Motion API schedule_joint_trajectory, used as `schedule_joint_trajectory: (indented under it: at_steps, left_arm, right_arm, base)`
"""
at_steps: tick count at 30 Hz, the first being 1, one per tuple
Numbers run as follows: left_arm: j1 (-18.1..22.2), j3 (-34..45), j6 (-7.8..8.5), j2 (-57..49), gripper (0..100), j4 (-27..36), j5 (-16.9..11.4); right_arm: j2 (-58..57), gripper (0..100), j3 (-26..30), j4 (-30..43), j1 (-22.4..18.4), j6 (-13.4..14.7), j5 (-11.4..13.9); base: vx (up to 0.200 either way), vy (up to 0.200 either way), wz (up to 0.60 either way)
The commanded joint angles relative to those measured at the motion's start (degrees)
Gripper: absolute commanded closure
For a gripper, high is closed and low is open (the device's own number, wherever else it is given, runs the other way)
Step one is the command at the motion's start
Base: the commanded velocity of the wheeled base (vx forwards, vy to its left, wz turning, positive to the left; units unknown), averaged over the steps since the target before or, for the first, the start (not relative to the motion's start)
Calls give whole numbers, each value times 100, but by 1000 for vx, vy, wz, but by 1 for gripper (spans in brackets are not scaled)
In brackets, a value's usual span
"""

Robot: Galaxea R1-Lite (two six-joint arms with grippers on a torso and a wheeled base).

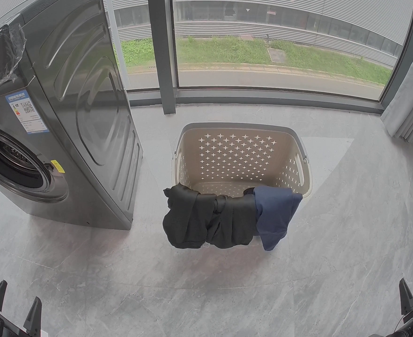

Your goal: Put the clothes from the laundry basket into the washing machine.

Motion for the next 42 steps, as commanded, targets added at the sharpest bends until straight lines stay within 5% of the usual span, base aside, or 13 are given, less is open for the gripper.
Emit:
schedule_joint_trajectory:
  at_steps: [1,27,33,37,42]
  left_arm:
    - [5,75,-4,-31,0,-2,4]
    - [5,75,-4,-31,0,-2,4]
    - [5,75,-4,-31,0,-2,4]
    - [5,75,5,-31,0,-2,4]
    - [5,75,-4,-31,0,-2,4]
  right_arm:
    - [9,0,101,-4,1,-1,1]
    - [9,0,101,5,-26,-27,18]
    - [-79,0,48,-153,-17,-212,168]
    - [879,0,-1279,-540,18,61,212]
    - [2268,0,-1191,-584,379,412,422]
  base:
    - [0,0,0]
    - [46,0,0]
    - [0,0,0]
    - [0,0,0]
    - [0,0,0]
